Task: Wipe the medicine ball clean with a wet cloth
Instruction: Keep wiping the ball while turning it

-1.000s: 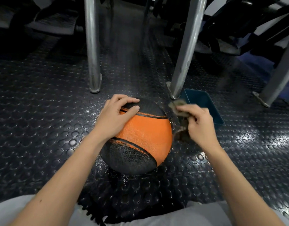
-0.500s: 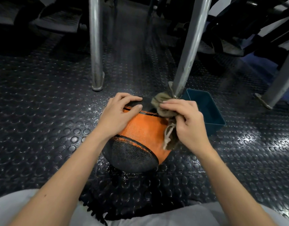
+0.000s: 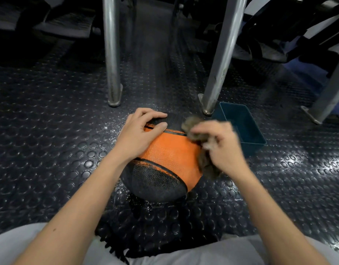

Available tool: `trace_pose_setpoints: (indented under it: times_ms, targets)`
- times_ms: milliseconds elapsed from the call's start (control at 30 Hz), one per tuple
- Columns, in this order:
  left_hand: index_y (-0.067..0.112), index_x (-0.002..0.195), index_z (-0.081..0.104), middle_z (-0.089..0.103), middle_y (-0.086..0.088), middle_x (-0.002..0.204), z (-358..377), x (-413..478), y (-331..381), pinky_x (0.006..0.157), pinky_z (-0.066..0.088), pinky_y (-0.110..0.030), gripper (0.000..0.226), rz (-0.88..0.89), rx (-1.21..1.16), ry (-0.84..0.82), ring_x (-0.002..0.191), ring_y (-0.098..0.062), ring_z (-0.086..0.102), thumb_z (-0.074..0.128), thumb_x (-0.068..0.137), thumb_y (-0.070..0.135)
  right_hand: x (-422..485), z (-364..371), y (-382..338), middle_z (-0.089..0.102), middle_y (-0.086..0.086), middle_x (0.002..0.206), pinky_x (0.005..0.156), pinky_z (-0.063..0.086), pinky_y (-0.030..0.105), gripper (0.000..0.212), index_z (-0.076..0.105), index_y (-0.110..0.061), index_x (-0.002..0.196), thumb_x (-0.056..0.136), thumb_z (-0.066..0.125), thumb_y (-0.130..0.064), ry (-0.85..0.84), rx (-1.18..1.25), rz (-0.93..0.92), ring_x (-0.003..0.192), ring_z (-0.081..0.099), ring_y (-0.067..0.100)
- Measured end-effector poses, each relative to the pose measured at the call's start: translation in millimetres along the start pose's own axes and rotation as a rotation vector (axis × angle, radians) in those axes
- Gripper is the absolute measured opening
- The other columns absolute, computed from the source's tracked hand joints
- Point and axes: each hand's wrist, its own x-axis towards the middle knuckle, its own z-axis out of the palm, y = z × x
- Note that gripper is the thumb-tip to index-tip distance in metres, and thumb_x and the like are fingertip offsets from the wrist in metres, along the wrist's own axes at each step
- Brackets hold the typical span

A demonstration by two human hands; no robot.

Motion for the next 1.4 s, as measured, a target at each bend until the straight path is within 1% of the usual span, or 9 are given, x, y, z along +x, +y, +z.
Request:
trace_pose_setpoints:
  times_ms: [200, 300, 433, 633, 733, 900, 1033, 1167, 1400]
  targets:
    - [0.050, 0.105, 0.053, 0.037, 0.033, 0.107, 0.0, -1.8, -0.4, 0.094, 0.022, -0.026, 0.020, 0.003, 0.018, -0.032, 0.111, -0.001, 0.029, 0.055, 0.086, 0.051, -8.7, 2.5, 54.0, 0.064, -0.009, 0.098, 0.101, 0.043, 0.033, 0.061, 0.068, -0.029, 0.088, 0.078, 0.037, 0.022, 0.017, -0.133, 0.402, 0.105, 0.058, 0.017]
    - [0.056, 0.101, 0.050, 0.038, 0.035, 0.107, -0.8, -1.2, -0.1, 0.095, 0.023, -0.026, 0.020, 0.000, 0.014, -0.035, 0.112, 0.000, 0.029, 0.053, 0.081, 0.055, 5.0, 0.8, 10.0, 0.063, -0.013, 0.104, 0.092, 0.033, 0.006, 0.052, 0.071, -0.020, 0.098, 0.080, 0.041, 0.018, 0.079, -0.036, 0.171, 0.100, 0.050, -0.003]
    - [0.061, 0.097, 0.047, 0.038, 0.037, 0.107, 3.9, -1.6, 2.7, 0.098, 0.025, -0.027, 0.019, 0.025, 0.032, -0.042, 0.109, 0.002, 0.029, 0.053, 0.079, 0.055, -3.5, 15.4, -2.3, 0.058, -0.024, 0.106, 0.093, 0.032, 0.010, 0.054, 0.067, -0.032, 0.096, 0.077, 0.038, 0.010, -0.025, 0.004, -0.029, 0.106, 0.047, 0.011]
    - [0.065, 0.096, 0.043, 0.037, 0.038, 0.109, 13.3, -3.3, 10.5, 0.101, 0.028, -0.035, 0.030, 0.058, 0.124, -0.065, 0.109, 0.009, 0.026, 0.037, 0.067, 0.073, -2.5, 0.2, 38.5, 0.064, -0.002, 0.104, 0.080, 0.038, -0.002, 0.054, 0.069, -0.011, 0.104, 0.079, 0.036, 0.023, 0.021, 0.009, 0.407, 0.101, 0.062, 0.008]
    - [0.066, 0.095, 0.044, 0.038, 0.038, 0.109, 14.5, -4.6, 9.6, 0.103, 0.029, -0.036, 0.031, 0.067, 0.125, -0.059, 0.109, 0.008, 0.028, 0.036, 0.066, 0.074, 12.8, -10.1, 8.7, 0.063, -0.011, 0.105, 0.085, 0.038, 0.001, 0.050, 0.069, -0.013, 0.106, 0.082, 0.038, 0.019, 0.086, 0.072, 0.235, 0.094, 0.054, -0.015]
    - [0.060, 0.102, 0.046, 0.038, 0.035, 0.110, 18.9, -4.2, 11.9, 0.100, 0.027, -0.028, 0.030, 0.079, 0.130, -0.072, 0.110, 0.007, 0.028, 0.049, 0.073, 0.067, 3.8, 13.9, -3.9, 0.054, -0.026, 0.105, 0.092, 0.033, 0.013, 0.051, 0.065, -0.032, 0.099, 0.079, 0.034, 0.003, -0.049, -0.002, 0.001, 0.102, 0.050, 0.013]
    - [0.046, 0.117, 0.054, 0.039, 0.028, 0.117, 26.5, -3.7, 19.6, 0.098, 0.023, -0.025, 0.031, 0.091, 0.200, -0.086, 0.112, 0.005, 0.027, 0.056, 0.087, 0.051, -0.3, 3.9, 42.0, 0.063, -0.007, 0.107, 0.101, 0.041, 0.031, 0.051, 0.070, -0.015, 0.103, 0.081, 0.035, 0.015, -0.016, 0.044, 0.286, 0.109, 0.057, 0.015]
    - [0.049, 0.113, 0.053, 0.038, 0.029, 0.117, 24.4, -9.5, 16.2, 0.099, 0.023, -0.026, 0.028, 0.100, 0.168, -0.089, 0.110, 0.008, 0.026, 0.056, 0.086, 0.054, -3.9, -6.0, 47.4, 0.065, 0.002, 0.110, 0.092, 0.043, 0.017, 0.051, 0.069, -0.011, 0.105, 0.084, 0.034, 0.020, -0.046, -0.008, 0.484, 0.106, 0.060, 0.008]
    - [0.050, 0.111, 0.053, 0.040, 0.025, 0.116, 18.4, -5.2, 13.6, 0.104, 0.028, -0.032, 0.041, -0.022, 0.141, -0.014, 0.118, -0.006, 0.034, 0.042, 0.075, 0.063, -11.8, 4.3, 0.2, 0.059, -0.019, 0.107, 0.091, 0.031, 0.009, 0.057, 0.067, -0.029, 0.099, 0.074, 0.036, 0.012, -0.068, -0.045, 0.012, 0.100, 0.051, 0.012]
